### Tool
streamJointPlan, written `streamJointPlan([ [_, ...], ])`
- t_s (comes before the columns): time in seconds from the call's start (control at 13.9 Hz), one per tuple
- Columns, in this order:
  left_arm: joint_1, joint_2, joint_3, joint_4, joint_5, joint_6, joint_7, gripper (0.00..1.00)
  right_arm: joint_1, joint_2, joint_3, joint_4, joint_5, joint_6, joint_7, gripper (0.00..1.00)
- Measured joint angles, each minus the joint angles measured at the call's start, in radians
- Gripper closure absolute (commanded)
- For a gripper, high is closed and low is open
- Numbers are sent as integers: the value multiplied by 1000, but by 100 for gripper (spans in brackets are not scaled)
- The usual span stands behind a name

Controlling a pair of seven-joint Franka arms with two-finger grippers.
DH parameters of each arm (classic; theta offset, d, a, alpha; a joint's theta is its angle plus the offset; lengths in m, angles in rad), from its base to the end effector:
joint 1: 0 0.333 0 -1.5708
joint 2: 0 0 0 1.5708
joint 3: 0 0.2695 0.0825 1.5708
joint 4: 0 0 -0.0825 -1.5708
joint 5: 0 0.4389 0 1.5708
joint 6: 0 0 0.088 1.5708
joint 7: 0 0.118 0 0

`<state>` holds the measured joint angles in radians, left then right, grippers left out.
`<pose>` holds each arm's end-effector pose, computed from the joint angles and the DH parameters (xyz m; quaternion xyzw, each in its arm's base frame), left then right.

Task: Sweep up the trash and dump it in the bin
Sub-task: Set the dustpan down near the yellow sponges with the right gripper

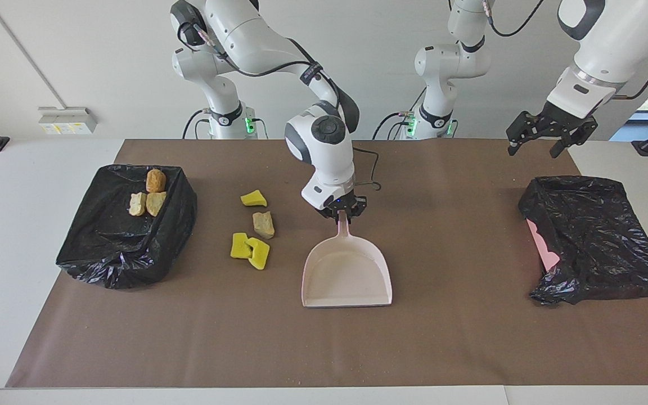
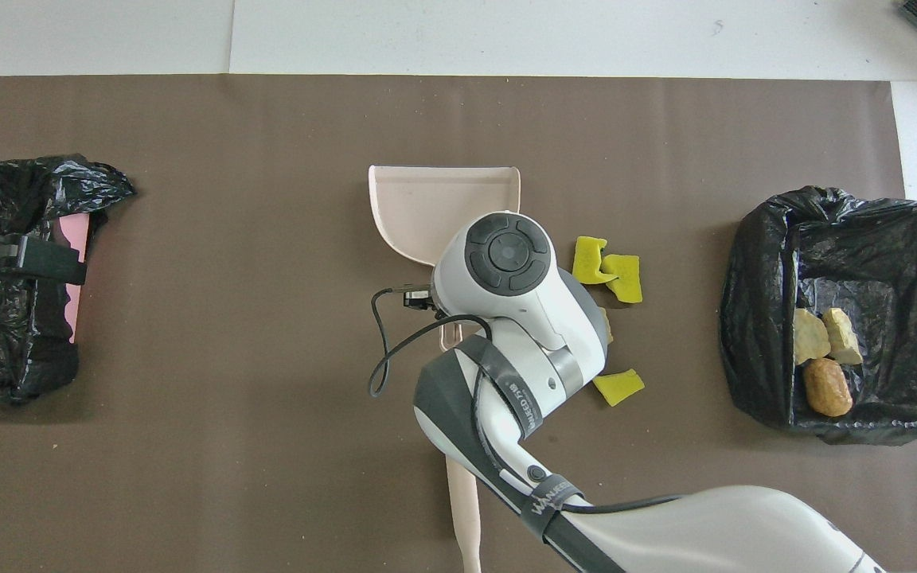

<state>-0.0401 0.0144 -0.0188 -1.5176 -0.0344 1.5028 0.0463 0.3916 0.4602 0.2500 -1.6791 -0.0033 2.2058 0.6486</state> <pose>0.6050 -0.0399 0.5803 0.9983 -0.0535 -0.0147 0.0172 0.5707 0.4130 0.2683 -0.9976 0.0173 -0.0001 0.0666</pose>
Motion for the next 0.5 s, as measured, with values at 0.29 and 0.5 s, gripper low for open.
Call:
streamJointPlan([
  [0.29, 2, -2, 0, 0, 0, -6, 0, 0, 0, 0, 0, 2, -1, 15, -6, 0],
  [0.5, 8, -3, 5, 0, 3, -6, 0, 0, -30, -22, -2, 11, -1, 11, -33, 0],
])
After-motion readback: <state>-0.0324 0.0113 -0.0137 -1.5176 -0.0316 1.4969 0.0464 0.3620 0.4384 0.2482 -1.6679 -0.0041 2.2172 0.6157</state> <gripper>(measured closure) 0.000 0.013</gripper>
